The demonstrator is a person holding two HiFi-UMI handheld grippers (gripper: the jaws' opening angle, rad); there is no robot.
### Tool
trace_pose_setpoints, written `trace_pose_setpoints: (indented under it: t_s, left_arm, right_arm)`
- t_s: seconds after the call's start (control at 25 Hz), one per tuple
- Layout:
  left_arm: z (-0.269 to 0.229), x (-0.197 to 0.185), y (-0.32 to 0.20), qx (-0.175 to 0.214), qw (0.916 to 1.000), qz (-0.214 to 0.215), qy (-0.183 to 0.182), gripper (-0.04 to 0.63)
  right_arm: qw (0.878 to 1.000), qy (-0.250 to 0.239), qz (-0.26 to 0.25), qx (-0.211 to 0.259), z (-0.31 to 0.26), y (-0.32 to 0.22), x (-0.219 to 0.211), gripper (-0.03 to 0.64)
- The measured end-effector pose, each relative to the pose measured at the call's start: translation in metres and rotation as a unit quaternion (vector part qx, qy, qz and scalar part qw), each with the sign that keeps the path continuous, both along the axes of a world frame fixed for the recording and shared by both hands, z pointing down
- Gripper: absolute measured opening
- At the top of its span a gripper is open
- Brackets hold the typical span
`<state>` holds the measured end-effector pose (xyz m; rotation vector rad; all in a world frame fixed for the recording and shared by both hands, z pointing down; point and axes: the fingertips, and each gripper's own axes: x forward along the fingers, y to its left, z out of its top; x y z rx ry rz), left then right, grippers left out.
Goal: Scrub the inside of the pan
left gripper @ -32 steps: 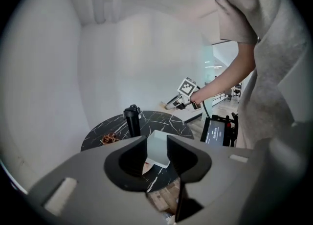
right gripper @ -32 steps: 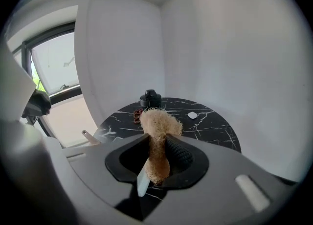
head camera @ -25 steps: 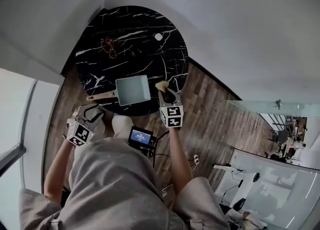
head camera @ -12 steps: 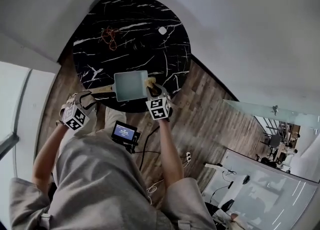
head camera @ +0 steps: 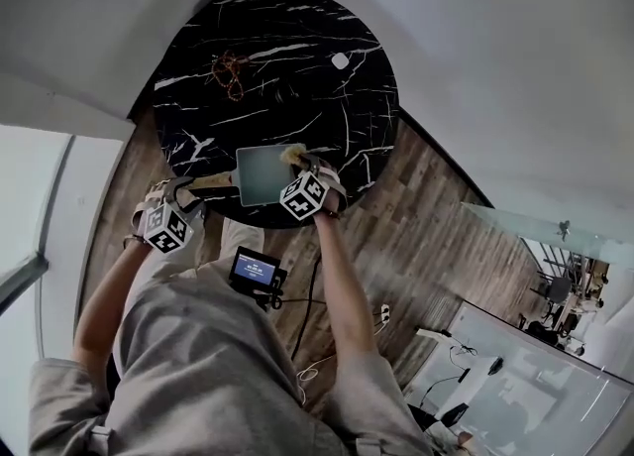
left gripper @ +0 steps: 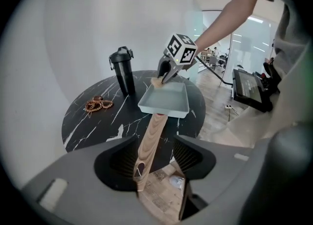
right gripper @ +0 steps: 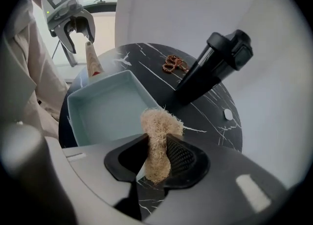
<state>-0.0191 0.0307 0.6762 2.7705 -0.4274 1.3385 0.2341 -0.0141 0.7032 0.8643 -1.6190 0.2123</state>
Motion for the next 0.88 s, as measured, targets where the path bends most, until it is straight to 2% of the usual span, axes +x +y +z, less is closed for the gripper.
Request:
trace_pose_setpoints:
  t_s: [0.24,0.44,0.6,0.88]
  left_arm:
    - [0.014,0.002,-0.007,0.007,0.9998,0.001,-0.017,0.201]
    - [0.026,0.008,-0.004,0.069,0.9928,0.079,-0.058,0.201]
    - [0.037,0.009,-0.005,0.059,0.993,0.083,-0.061,0.138]
    - [0.042,0.013,0.001,0.035,0.995,0.085,-0.038,0.132]
  right_arm:
    - [0.999,0.021,0.01,-0.026,0.017,-0.011,0.003,0.124]
    - [0.998,0.017,0.037,-0.044,0.027,-0.013,0.001,0.126]
    - [0.997,0.018,0.053,-0.047,0.031,-0.017,0.002,0.124]
    - [0.995,0.002,0.08,-0.064,0.038,-0.024,-0.002,0.117]
